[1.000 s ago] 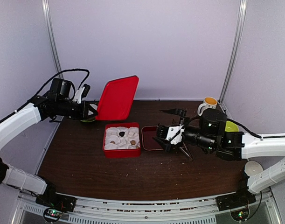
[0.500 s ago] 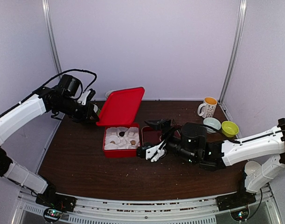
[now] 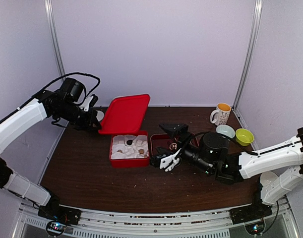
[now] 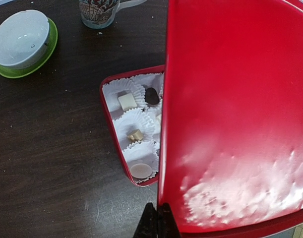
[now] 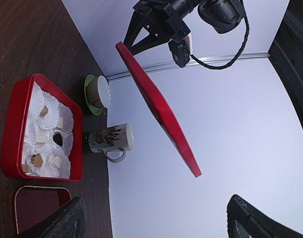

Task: Pack the chocolate
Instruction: Pass from the left arm to the right

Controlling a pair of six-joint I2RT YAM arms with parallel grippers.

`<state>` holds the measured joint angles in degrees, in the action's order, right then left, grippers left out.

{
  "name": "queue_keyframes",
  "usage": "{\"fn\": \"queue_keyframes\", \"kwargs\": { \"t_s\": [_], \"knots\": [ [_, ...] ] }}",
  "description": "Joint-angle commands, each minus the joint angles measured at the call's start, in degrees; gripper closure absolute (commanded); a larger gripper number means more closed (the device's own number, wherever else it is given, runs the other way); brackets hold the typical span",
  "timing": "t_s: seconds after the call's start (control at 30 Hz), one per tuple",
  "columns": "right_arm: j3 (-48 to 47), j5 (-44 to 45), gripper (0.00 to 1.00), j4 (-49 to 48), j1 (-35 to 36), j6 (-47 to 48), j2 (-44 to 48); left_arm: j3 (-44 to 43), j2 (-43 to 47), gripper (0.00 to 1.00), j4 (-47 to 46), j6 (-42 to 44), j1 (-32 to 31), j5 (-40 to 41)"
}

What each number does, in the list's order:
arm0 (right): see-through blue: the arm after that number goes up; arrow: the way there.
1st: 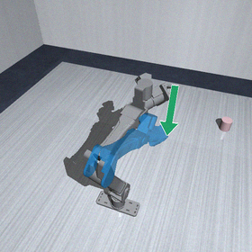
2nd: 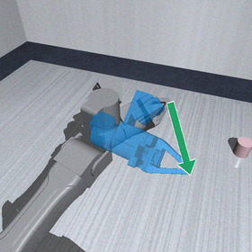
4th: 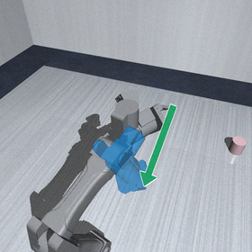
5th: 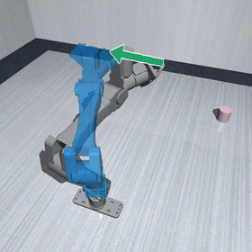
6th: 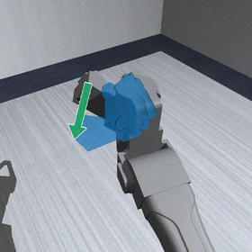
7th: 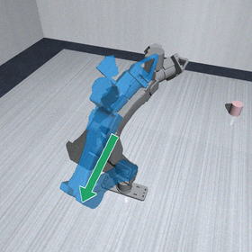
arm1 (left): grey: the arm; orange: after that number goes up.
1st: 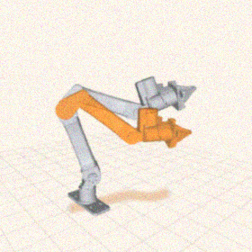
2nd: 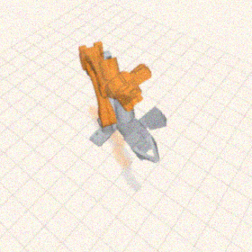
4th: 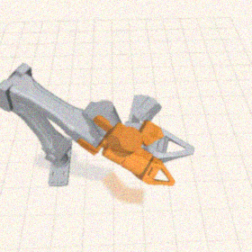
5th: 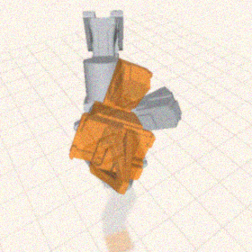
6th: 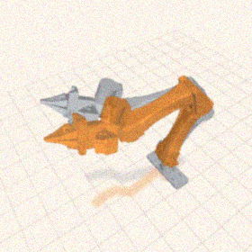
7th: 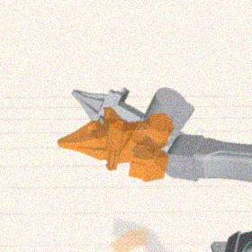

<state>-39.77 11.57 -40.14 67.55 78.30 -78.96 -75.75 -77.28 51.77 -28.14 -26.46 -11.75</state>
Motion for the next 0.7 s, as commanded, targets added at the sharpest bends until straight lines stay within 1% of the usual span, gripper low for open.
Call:
{"fn": "queue_keyframes", "kwargs": {
  "t_s": [0.0,0.2,0.27,0.4,0.67],
  "knots": [
    [-0.2,-0.2,0.01,-5.1,0.4,1.0,0.3,-1.6,0.6,1.0,-0.5,1.0,0.1,-2.5],
    [-1.2,-0.7,0.03,-6.9,0.4,1.9,-1.4,-1.9,0.5,1.0,0.2,1.6,0.0,-2.5],
    [-2.2,-1.0,0.04,-5.5,0.4,1.5,-1.8,-2.0,0.4,1.0,0.3,1.8,0.1,-2.6],
    [-5.6,-1.7,0.1,-0.9,0.4,-0.8,-3.0,-2.0,0.1,1.0,0.3,2.4,0.0,-3.2],
    [-5.1,-1.1,0.08,-6.4,0.2,0.7,-5.2,-2.3,0.0,1.0,1.2,3.0,0.1,-2.5]
  ]
}}
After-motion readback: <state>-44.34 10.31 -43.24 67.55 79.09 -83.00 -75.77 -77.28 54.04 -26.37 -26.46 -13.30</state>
